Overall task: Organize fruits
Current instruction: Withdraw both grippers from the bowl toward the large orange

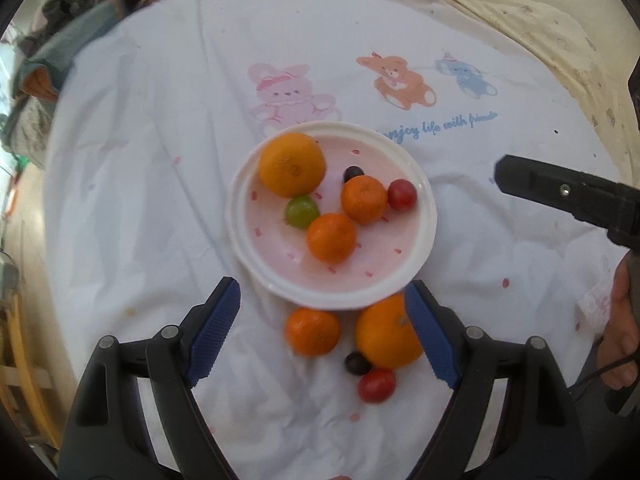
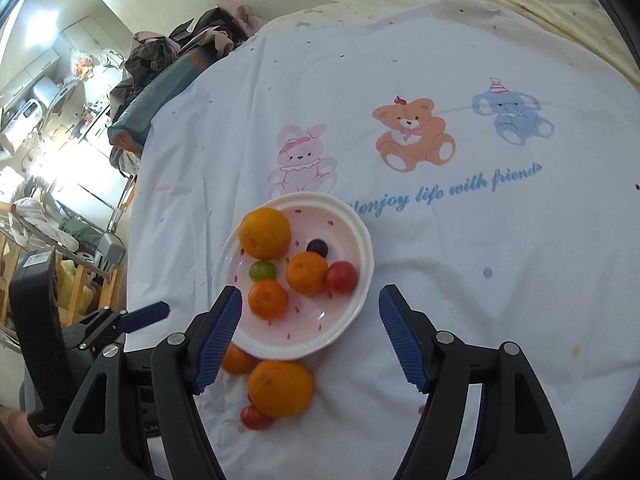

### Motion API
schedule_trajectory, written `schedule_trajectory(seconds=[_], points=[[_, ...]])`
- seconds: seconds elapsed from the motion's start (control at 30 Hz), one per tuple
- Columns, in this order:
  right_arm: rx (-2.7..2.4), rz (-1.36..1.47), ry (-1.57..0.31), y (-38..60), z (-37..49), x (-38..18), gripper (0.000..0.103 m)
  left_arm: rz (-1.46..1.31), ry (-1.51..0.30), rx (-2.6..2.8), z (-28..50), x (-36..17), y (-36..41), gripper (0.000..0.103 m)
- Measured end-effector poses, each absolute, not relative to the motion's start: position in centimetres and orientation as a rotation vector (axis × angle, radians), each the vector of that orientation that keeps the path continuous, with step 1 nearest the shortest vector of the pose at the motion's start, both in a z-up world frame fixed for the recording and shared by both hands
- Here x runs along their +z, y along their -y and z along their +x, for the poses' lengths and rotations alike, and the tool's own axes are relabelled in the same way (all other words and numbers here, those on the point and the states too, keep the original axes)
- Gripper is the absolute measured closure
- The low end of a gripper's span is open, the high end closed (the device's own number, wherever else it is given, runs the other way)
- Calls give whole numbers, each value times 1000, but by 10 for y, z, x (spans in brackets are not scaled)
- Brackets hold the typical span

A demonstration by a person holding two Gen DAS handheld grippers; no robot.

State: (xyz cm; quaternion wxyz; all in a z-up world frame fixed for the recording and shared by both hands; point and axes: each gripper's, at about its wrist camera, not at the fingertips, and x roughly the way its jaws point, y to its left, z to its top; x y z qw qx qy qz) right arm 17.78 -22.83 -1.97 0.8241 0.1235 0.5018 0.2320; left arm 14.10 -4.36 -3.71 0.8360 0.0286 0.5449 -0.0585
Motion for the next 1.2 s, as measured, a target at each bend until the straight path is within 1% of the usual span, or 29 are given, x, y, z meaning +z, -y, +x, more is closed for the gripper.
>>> schedule_trajectory(seconds=[0.37,0.7,1.0,1.2], points=[[473,282,-1055,240,135,-14,29,62,-1116,-53,95,-24,27,21],[456,328,-1062,253,105,-16,29,-7,-1111,17,63,-20,-2,21],[458,346,-1094,250,97,-22,29,-71,-1114,53,55,-19,-16,21],[460,397,-1149,250,100,-36,27,-95,-1126,67,59,-23,-17,21]])
